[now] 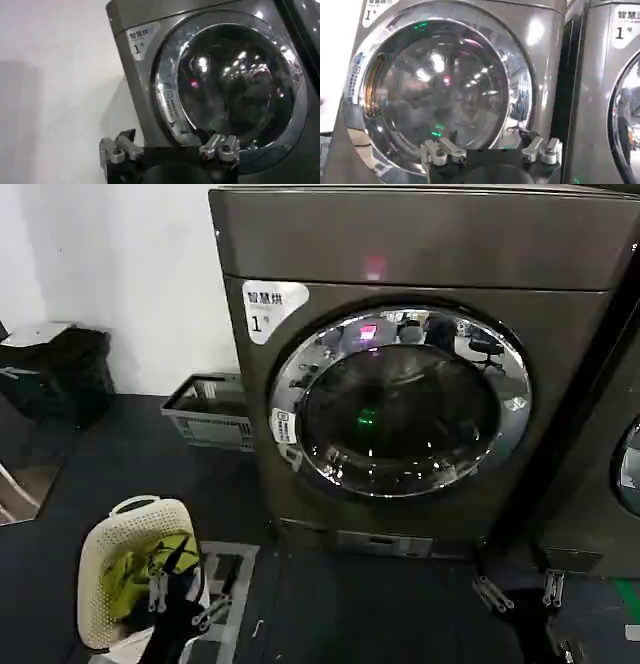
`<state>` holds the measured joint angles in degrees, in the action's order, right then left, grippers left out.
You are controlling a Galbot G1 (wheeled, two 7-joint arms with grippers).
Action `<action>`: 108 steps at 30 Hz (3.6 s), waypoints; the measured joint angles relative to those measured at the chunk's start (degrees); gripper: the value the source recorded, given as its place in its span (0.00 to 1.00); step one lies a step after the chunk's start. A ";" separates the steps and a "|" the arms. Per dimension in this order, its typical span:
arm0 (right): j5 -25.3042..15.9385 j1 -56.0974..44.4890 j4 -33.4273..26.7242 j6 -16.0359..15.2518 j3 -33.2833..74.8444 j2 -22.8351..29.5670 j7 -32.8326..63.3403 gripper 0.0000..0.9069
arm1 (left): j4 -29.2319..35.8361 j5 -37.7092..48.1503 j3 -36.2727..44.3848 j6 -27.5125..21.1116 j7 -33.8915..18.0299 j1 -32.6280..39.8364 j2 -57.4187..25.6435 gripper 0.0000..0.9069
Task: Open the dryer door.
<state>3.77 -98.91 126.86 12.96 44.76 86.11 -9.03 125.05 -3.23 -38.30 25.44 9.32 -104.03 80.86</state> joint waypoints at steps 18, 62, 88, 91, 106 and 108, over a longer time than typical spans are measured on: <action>4.50 5.02 -1.08 -4.93 -2.24 -10.08 0.30 1.00 | 0.22 -0.09 -0.23 0.04 0.15 -0.14 -0.39 1.00; 21.12 35.56 -11.87 -8.99 -25.00 -35.24 -0.76 1.00 | 0.85 -0.12 -1.12 -0.06 0.79 -0.23 -0.09 1.00; 24.78 57.50 -20.57 -11.34 -43.55 -33.93 0.73 1.00 | 0.93 0.04 -1.76 -0.08 0.77 -0.06 0.15 1.00; 24.90 59.06 -21.39 -11.53 -44.99 -33.51 0.84 1.00 | 0.91 0.04 -1.75 -0.11 0.78 -0.03 0.15 1.00; 24.94 65.55 -24.87 -12.59 -52.12 -30.94 1.23 1.00 | 0.78 -0.01 -1.63 -0.11 0.79 0.07 0.20 1.00; 24.94 66.16 -25.33 -12.80 -52.96 -30.48 1.23 1.00 | 0.77 0.03 -1.63 -0.11 0.79 0.09 0.21 1.00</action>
<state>28.71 -32.75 101.53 0.16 -8.20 55.63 -7.80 125.82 -3.20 -39.93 25.33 10.10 -103.93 81.06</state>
